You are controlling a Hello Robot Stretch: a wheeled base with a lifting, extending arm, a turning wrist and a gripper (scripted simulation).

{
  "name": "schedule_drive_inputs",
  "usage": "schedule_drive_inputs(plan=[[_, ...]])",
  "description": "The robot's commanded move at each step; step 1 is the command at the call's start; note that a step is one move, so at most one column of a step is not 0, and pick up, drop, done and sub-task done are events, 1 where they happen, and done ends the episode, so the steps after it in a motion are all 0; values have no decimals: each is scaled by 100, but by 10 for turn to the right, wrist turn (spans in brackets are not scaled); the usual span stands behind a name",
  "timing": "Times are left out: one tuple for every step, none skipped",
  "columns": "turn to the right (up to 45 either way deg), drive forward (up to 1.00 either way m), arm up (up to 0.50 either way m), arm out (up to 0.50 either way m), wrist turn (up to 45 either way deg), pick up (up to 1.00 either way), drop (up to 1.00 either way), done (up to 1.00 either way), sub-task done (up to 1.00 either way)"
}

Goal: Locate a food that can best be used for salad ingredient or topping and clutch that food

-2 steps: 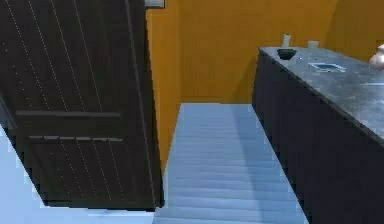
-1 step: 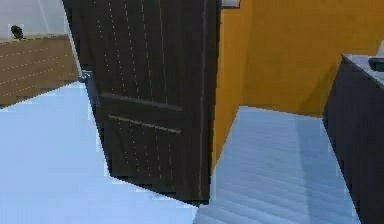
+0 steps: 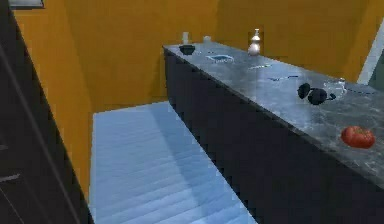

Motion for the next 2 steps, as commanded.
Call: schedule_drive_inputs(plan=[[420,0,0,0,0,0,0,0,0],[30,0,0,0,0,0,0,0,0]])
